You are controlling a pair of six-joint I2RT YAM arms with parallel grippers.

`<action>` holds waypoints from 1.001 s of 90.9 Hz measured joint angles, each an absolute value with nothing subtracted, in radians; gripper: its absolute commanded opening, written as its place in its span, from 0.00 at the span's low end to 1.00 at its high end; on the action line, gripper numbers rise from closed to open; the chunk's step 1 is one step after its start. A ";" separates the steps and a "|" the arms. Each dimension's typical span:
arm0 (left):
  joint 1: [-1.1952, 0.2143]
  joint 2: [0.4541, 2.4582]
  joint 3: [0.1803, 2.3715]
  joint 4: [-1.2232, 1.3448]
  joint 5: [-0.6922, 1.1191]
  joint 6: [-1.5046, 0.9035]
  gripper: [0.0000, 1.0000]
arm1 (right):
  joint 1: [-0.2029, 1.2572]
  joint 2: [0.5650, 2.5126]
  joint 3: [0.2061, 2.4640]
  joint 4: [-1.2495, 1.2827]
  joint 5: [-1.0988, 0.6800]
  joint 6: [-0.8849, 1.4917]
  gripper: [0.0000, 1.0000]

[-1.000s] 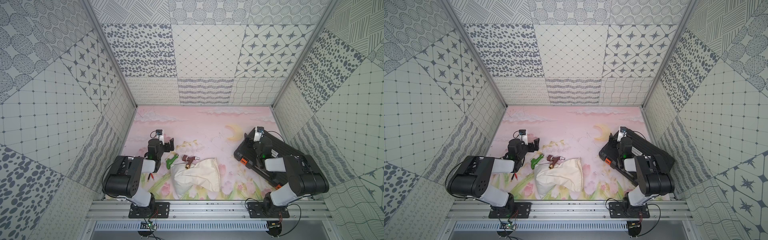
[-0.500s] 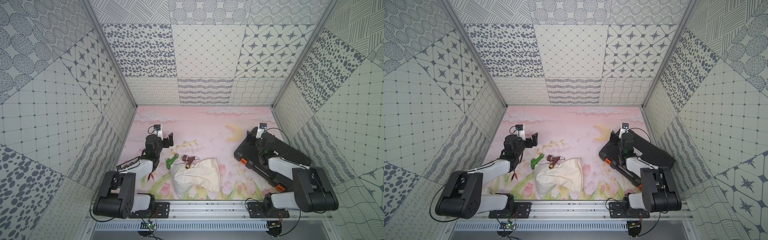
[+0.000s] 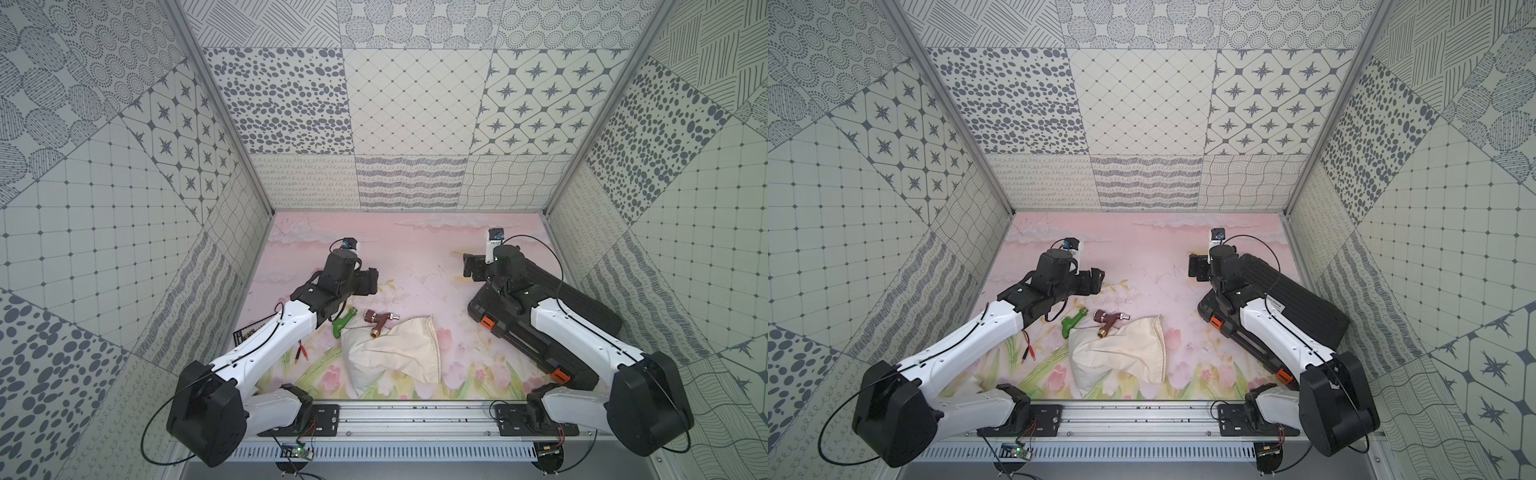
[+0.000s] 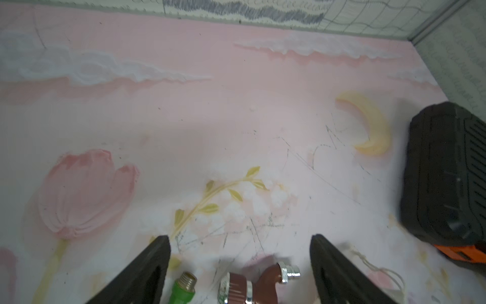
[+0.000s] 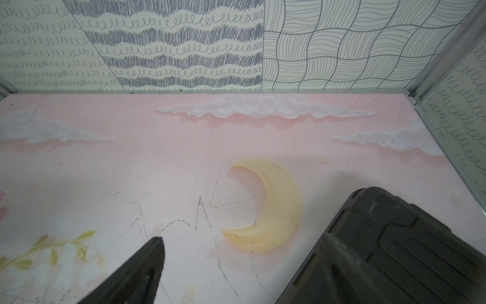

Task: Close the soil bag
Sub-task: Pick up the distractor from the center of the board.

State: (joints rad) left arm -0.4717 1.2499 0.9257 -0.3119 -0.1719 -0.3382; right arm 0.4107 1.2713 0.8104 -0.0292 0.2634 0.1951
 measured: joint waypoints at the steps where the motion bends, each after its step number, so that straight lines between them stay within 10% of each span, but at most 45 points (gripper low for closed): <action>1: -0.484 1.254 0.932 -0.332 -0.171 -0.342 0.84 | 0.416 1.273 0.811 -0.032 0.264 0.195 0.97; 35: -0.689 1.435 0.992 -0.761 -0.152 -0.467 0.59 | 0.476 1.325 0.823 -0.052 0.299 0.193 0.97; 91: -0.712 1.685 1.073 -0.873 -0.156 -0.494 0.54 | 0.476 1.336 0.807 0.006 0.296 0.172 0.97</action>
State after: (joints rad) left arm -0.7116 1.6848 1.0729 -0.8734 -0.1558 -0.4938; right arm 0.4759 1.3361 0.8074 0.0055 0.2958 0.1722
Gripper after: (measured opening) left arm 0.532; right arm 0.968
